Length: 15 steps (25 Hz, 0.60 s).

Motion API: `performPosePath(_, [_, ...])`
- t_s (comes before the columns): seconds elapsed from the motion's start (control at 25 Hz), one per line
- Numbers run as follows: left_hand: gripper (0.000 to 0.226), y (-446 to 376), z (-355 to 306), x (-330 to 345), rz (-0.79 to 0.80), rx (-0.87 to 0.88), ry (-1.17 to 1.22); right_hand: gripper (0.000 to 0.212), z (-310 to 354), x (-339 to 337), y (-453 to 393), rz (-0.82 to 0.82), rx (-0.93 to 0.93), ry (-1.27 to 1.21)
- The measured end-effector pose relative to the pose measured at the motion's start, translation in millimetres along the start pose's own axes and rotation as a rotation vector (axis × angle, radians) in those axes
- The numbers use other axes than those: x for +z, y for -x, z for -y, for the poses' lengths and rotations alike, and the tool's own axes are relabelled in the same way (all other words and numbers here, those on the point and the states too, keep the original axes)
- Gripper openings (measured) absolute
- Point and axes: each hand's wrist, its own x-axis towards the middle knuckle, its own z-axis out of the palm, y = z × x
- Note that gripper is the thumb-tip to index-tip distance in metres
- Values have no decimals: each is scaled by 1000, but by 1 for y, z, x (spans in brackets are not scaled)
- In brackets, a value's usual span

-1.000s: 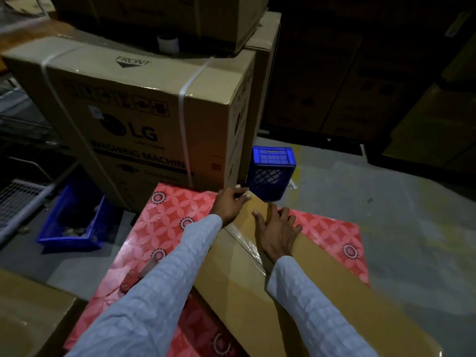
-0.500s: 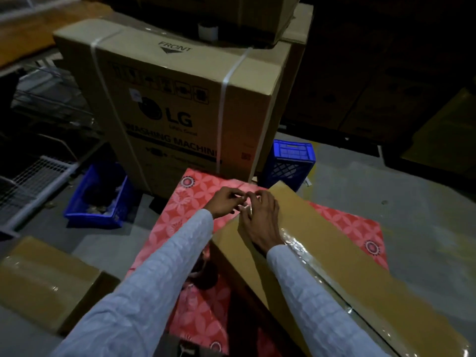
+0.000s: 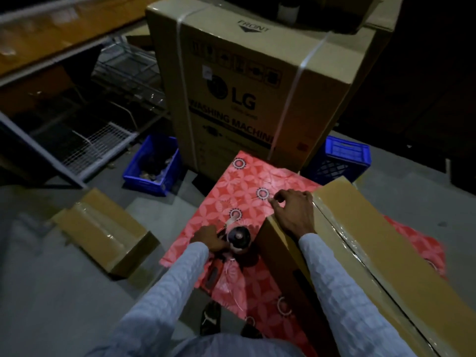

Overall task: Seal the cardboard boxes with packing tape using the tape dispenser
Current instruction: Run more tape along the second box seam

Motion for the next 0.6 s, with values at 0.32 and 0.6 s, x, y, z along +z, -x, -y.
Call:
performPosePath(0.32, [46,17,15,50,39,-127,62,38,2,5,4,12,-8,-26])
performPosePath(0.6, [40,28,10,67,-145,-167,286,49,-14,-10,9,-29,-37,-359])
